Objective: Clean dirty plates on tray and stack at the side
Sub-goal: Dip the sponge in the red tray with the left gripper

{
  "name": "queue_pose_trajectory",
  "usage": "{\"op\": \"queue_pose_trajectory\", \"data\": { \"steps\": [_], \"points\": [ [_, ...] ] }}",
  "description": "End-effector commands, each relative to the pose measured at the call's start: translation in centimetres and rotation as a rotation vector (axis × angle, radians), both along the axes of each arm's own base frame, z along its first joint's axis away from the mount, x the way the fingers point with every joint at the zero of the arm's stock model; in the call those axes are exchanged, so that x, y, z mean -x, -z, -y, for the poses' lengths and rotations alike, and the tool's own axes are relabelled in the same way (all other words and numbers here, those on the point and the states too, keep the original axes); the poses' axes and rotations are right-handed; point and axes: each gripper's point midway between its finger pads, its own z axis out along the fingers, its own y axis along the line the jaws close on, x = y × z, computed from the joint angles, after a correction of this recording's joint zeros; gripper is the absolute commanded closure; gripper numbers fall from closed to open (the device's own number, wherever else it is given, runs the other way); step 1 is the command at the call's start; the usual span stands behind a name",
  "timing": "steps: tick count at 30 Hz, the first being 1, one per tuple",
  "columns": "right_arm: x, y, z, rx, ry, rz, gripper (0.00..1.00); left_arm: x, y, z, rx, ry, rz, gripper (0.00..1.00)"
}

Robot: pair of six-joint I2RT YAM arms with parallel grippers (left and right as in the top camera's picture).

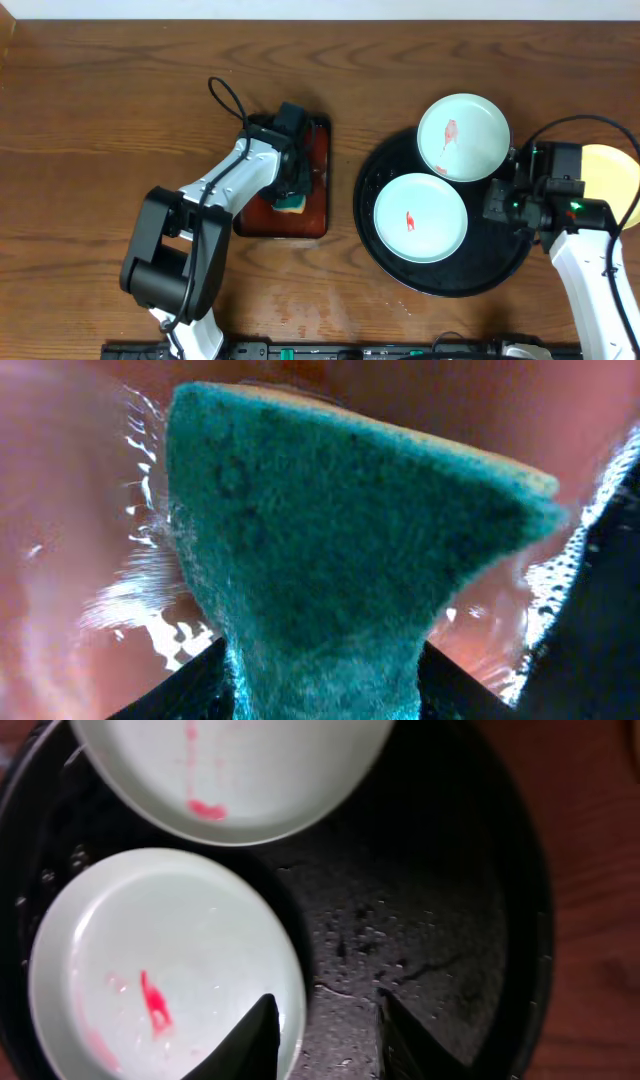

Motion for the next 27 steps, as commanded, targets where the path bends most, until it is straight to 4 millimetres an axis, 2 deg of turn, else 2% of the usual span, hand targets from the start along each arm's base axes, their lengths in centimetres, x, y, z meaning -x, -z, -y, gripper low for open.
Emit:
{"op": "queue_pose_trajectory", "data": {
  "steps": [1, 3, 5, 7, 8, 12, 13, 14, 15, 17, 23, 27],
  "points": [
    [0.1, 0.4, 1.4, 0.003, 0.061, -0.027, 0.71, 0.0, -0.1, -0.1, 0.005, 0.012, 0.006, 0.45],
    [0.3, 1.1, 1.5, -0.003, 0.067, -0.055, 0.72, -0.1, 0.7, 0.0, 0.005, 0.012, 0.008, 0.54],
    [0.3, 1.9, 1.2, -0.023, 0.058, -0.081, 0.73, -0.1, 1.8, -0.2, -0.005, 0.011, 0.003, 0.71],
    [0.3, 2.6, 0.5, -0.051, 0.017, -0.105, 0.72, 0.4, 3.0, -0.4, -0.019, 0.011, -0.026, 0.81],
    [0.3, 3.0, 0.2, -0.063, -0.008, -0.118, 0.72, 0.7, 3.4, -0.5, -0.026, 0.011, -0.045, 0.91],
    [0.6, 4.6, 0.0, -0.077, -0.024, -0.18, 0.72, 1.2, 3.7, -0.8, -0.036, 0.023, -0.069, 0.92],
    [0.7, 5.0, -0.1, -0.083, -0.026, -0.193, 0.74, 1.1, 3.6, -0.8, -0.036, 0.036, -0.065, 0.86],
    [0.7, 5.2, -0.3, -0.097, -0.032, -0.201, 0.75, 1.1, 3.4, -0.8, -0.037, 0.049, -0.064, 0.66],
    [0.6, 5.4, -0.7, -0.111, -0.058, -0.201, 0.75, 1.2, 3.2, -0.8, -0.039, 0.057, -0.068, 0.59],
    [0.3, 5.2, -1.6, -0.145, -0.134, -0.178, 0.76, 1.5, 2.5, -0.9, -0.045, 0.063, -0.083, 0.51],
    [0.0, 4.9, -2.3, -0.176, -0.167, -0.154, 0.75, 0.5, -1.2, -0.5, -0.027, 0.081, -0.026, 0.4],
    [0.1, 4.9, -2.2, -0.173, -0.165, -0.156, 0.74, 0.3, -2.0, -0.4, -0.019, 0.081, 0.001, 0.37]
  ]
}}
